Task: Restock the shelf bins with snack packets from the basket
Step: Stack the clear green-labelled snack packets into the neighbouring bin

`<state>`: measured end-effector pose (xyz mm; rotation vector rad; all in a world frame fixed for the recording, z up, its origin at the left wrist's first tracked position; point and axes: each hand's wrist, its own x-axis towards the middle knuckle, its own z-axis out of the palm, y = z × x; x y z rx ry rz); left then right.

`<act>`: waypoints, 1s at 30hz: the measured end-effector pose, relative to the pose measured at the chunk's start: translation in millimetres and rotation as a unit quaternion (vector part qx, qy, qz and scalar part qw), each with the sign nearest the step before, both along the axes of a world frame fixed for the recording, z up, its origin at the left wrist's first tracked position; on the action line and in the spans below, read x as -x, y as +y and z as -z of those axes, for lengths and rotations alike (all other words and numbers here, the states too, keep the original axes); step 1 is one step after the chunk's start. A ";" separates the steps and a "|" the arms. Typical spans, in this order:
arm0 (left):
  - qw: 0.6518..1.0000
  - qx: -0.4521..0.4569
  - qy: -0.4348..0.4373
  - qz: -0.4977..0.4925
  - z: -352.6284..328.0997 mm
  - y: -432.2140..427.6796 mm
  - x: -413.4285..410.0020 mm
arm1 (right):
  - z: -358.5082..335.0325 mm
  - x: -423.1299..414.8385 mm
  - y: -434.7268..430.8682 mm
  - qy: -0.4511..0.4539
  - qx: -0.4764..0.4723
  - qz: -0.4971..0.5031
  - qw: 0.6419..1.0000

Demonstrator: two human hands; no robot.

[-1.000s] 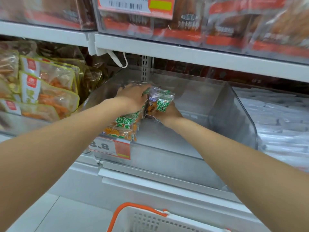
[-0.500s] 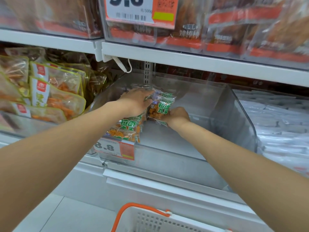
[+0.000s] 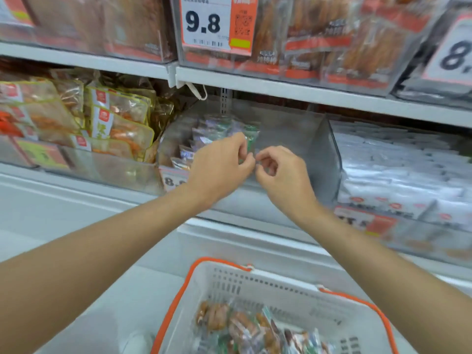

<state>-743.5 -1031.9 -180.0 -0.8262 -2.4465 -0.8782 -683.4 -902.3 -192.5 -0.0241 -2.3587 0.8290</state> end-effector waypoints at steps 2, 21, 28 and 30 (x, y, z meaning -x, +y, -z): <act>0.998 0.006 -0.059 0.005 12.8 -3.0 -32.4 | 13.9 -30.5 -3.8 -0.011 -0.004 0.006 1.000; 0.800 0.410 -0.403 0.175 159.0 20.9 -152.6 | 319.5 -240.9 65.6 -0.692 -0.006 0.029 0.721; 0.775 0.437 -0.416 0.190 184.5 18.9 -148.4 | 393.9 -293.9 39.3 -0.648 -0.032 0.093 0.756; 0.775 0.428 -0.426 0.188 186.2 18.7 -145.5 | 382.3 -285.8 35.5 -0.641 -0.054 0.112 0.758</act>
